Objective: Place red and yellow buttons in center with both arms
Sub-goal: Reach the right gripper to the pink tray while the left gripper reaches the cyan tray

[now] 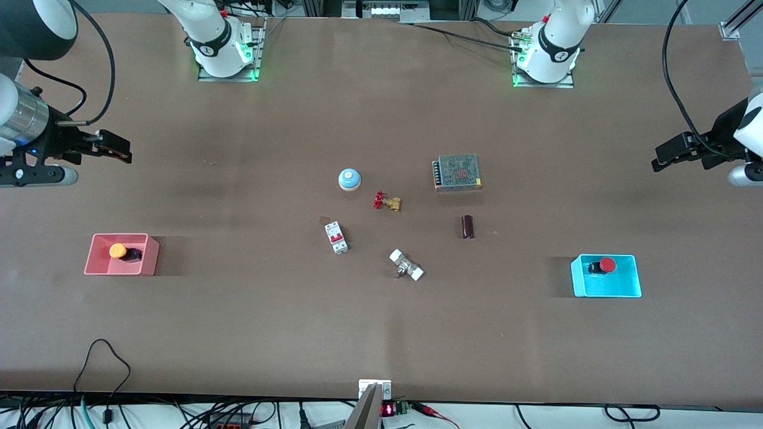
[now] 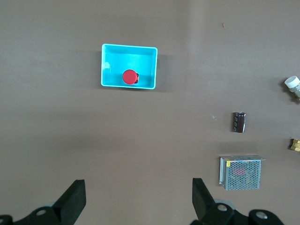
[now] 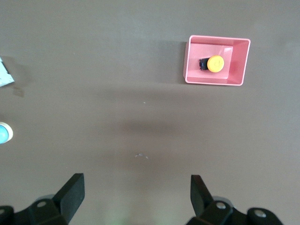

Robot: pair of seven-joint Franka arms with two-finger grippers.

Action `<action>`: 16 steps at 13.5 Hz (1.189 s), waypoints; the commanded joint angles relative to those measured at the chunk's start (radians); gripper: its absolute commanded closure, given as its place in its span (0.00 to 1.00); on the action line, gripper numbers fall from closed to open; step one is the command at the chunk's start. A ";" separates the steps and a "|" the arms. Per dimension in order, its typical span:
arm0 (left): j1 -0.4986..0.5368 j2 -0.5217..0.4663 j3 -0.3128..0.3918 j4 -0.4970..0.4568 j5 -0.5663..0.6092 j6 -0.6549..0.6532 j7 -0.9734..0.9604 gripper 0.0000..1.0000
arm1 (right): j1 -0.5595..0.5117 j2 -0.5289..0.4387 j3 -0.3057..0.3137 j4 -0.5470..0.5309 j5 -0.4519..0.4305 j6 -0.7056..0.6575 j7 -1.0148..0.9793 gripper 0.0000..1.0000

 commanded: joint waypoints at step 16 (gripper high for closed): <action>0.027 0.466 0.002 -0.062 0.124 0.670 0.015 0.00 | -0.216 0.323 -0.003 -0.267 -0.155 0.908 -0.134 0.00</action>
